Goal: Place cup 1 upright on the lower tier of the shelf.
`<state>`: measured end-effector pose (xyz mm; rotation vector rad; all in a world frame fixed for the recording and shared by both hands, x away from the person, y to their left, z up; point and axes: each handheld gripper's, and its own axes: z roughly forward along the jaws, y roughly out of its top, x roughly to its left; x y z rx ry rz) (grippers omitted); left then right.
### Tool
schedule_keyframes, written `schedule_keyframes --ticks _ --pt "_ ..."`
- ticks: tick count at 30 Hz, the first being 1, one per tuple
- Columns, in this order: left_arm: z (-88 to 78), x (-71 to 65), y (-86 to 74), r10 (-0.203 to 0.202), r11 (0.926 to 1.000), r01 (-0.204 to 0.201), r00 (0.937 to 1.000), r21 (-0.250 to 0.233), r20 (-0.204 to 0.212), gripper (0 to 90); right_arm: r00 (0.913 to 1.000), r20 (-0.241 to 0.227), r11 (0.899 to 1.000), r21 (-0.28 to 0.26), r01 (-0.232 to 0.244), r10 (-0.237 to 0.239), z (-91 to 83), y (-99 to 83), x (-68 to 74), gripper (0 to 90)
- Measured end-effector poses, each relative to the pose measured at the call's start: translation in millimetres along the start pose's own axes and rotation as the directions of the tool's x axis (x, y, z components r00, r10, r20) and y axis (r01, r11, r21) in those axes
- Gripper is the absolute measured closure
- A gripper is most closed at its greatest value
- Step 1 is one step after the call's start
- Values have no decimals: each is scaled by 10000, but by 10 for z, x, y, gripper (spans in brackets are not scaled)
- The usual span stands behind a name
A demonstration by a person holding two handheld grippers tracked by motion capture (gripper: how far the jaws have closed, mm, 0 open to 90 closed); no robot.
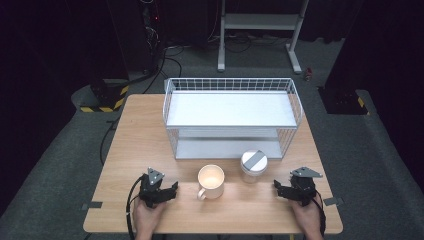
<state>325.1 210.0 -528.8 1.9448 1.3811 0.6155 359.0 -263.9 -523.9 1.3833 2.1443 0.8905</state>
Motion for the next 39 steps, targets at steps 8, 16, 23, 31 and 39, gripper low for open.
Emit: schedule_keyframes --ticks 8,16,23,31,39 --pt "-1 3 1 27 10000 -27 10000 -2 -15 220 10000 -3 10000 0 -2 2 0 0 0 189" --pt "-3 12 2 83 10000 -83 10000 4 -30 225 10000 -21 10000 25 -8 8 0 2 -2 188" --pt "-5 16 2 26 10000 -26 10000 15 -49 231 9996 -209 9998 79 168 -167 6 4 -10 156" --pt "-5 19 1 -17 10000 17 10000 2 -63 232 9999 -110 9999 104 27 -26 10 10 -10 157" --pt "-5 22 2 20 10000 -20 10000 19 -76 232 9994 -335 9997 -229 25 -33 -55 -21 54 175"
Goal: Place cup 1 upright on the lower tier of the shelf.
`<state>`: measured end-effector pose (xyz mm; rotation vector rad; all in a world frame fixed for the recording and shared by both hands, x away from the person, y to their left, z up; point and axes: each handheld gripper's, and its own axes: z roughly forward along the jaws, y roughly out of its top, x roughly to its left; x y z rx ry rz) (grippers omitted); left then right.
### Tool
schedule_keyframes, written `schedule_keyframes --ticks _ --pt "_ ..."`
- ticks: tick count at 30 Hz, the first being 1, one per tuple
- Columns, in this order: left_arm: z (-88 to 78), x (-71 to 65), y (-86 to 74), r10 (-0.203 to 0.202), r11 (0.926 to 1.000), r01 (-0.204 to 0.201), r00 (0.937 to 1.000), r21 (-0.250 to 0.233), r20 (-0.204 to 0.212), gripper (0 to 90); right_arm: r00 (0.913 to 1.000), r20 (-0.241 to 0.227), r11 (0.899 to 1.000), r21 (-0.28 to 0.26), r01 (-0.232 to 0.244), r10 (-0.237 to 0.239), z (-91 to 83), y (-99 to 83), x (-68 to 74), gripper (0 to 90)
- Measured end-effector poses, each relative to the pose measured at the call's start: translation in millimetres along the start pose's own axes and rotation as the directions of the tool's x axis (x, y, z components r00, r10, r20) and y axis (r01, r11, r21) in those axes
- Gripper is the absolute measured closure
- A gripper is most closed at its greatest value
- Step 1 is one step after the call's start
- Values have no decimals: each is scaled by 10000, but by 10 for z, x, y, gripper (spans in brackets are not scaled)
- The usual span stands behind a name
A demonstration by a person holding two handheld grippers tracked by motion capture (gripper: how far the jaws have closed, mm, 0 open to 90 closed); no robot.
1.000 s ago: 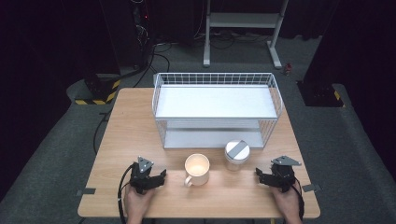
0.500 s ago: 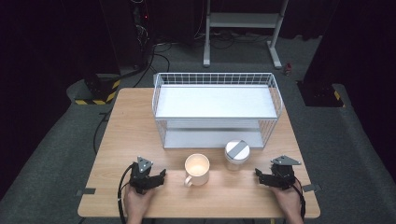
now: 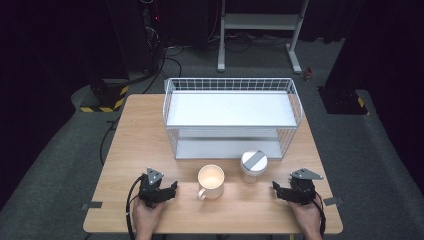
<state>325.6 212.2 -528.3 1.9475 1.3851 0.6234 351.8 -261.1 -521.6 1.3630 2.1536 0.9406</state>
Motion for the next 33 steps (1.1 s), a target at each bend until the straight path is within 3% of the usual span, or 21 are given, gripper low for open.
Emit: schedule_keyframes --ticks 15,21,33 --pt "0 0 0 -19 10000 19 10000 1 -21 233 9964 -699 9982 -411 445 -473 -86 -37 240 171" --pt "0 -4 1 -13 10000 13 10000 8 -69 232 9914 -1097 9971 -355 679 -715 -27 -18 361 160" --pt "2 -6 -1 -54 10000 54 10000 -6 -64 231 9849 -1352 9933 -563 1010 -1078 58 125 542 145"
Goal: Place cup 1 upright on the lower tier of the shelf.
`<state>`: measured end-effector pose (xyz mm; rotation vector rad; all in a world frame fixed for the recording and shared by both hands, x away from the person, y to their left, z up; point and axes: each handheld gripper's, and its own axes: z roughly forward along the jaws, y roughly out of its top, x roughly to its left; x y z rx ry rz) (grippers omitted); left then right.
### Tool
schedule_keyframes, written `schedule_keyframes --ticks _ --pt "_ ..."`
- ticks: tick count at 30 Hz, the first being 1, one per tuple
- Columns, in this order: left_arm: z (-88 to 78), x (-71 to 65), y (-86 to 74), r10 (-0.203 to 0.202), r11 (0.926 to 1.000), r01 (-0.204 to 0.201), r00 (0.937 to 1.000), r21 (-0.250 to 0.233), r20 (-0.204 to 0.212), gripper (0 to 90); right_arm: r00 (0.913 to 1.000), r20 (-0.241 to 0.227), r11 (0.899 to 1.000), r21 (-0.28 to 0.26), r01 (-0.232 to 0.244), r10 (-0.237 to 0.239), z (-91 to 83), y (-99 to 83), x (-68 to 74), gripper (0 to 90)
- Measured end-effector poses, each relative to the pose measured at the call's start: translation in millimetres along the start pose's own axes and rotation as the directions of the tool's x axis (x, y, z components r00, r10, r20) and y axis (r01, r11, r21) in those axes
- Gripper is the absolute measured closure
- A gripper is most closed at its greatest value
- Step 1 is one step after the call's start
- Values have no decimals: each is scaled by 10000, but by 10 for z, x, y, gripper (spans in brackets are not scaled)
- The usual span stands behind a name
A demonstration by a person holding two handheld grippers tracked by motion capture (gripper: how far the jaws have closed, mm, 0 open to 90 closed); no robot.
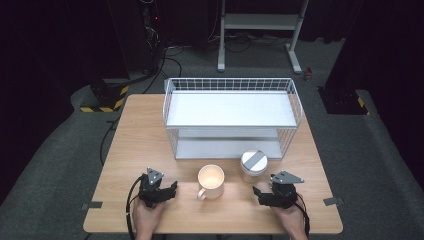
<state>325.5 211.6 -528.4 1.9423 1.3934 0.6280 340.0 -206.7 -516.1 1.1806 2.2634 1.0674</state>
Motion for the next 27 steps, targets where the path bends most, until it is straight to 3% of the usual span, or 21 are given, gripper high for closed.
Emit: schedule_keyframes --ticks 9,25,27 --pt "-1 0 1 3 10000 -3 10000 16 3 231 9997 44 9997 -51 227 -227 97 94 32 132" --pt "0 0 0 -3 10000 3 10000 1 -7 231 10000 -85 9994 -339 -12 10 225 234 81 127" --pt "-2 5 1 33 10000 -33 10000 13 0 232 9996 162 9989 -408 231 -224 234 266 104 129"
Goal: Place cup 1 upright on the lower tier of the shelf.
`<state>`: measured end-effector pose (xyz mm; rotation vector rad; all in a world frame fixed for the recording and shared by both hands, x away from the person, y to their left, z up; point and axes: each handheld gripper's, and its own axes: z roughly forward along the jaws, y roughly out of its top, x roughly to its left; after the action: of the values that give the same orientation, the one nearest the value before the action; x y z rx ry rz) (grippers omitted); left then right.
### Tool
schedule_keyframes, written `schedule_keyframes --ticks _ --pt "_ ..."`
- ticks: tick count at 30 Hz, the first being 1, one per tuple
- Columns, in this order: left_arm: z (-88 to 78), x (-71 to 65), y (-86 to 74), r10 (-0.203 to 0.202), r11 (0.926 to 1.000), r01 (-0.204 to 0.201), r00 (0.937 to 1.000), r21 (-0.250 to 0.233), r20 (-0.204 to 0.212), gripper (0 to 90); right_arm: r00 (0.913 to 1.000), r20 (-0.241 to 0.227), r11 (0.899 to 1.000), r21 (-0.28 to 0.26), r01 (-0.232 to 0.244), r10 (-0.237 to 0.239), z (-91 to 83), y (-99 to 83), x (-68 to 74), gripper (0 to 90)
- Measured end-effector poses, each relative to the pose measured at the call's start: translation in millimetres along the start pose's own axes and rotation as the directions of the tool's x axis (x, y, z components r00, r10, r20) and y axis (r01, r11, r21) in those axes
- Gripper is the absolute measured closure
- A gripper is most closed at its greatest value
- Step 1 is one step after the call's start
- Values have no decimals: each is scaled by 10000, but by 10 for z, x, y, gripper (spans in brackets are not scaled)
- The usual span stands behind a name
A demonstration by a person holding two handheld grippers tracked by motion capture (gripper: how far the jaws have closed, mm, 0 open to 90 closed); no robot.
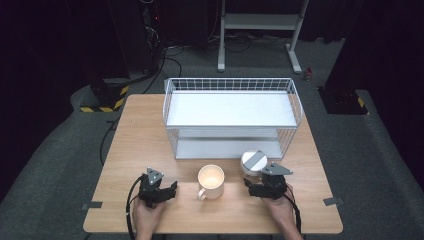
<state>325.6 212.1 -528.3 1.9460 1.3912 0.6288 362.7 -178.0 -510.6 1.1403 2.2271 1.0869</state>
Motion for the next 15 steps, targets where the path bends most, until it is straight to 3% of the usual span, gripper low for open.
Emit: schedule_keyframes --ticks 6,15 --pt "0 0 0 -1 10000 1 10000 2 -4 233 9999 50 9997 -205 140 -139 34 61 12 138" --pt "0 1 0 7 10000 -7 10000 0 -8 233 10000 72 9990 -445 -41 44 61 77 11 174"
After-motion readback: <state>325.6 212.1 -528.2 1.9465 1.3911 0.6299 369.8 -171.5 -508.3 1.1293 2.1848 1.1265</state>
